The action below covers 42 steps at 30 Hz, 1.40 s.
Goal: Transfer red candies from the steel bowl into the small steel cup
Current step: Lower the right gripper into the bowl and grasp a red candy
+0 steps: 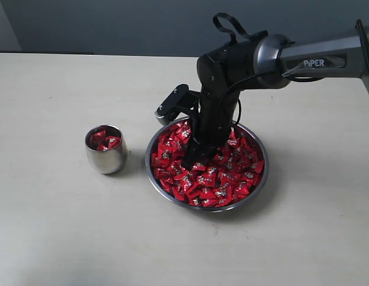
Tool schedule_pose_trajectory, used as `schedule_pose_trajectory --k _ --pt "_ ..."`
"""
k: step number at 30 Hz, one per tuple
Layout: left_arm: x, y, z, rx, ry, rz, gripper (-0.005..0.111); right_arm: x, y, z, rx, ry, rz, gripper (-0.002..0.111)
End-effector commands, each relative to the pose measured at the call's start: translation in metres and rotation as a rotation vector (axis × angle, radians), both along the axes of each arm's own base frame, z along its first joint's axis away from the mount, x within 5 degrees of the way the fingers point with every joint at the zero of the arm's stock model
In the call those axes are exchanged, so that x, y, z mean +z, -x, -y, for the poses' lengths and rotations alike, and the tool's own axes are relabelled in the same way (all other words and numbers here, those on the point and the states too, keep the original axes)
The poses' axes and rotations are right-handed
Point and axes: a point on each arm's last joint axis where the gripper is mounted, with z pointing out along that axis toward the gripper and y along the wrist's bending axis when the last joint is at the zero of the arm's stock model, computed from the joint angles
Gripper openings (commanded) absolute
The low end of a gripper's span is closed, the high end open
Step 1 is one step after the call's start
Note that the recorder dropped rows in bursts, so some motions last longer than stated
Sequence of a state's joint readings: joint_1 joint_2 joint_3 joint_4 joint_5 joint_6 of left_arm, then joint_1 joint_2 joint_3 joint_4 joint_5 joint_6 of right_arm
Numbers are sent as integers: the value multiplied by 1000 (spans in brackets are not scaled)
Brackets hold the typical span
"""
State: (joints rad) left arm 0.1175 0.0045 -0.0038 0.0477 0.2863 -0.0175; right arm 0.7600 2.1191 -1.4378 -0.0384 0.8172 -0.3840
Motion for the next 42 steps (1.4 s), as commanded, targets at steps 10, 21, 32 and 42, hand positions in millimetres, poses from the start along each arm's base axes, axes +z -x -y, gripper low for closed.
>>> schedule_pose_trajectory --k 10,21,32,42 --pt "-1 0 0 1 4 3 0 0 -5 0 23 2 45 36" --pt "-1 0 0 1 4 3 0 0 -6 -1 26 -1 53 36" --pt "-1 0 0 1 4 3 0 -19 -4 1 0 46 0 36" --pt "-1 0 0 1 4 3 0 -20 -3 2 0 56 -10 36"
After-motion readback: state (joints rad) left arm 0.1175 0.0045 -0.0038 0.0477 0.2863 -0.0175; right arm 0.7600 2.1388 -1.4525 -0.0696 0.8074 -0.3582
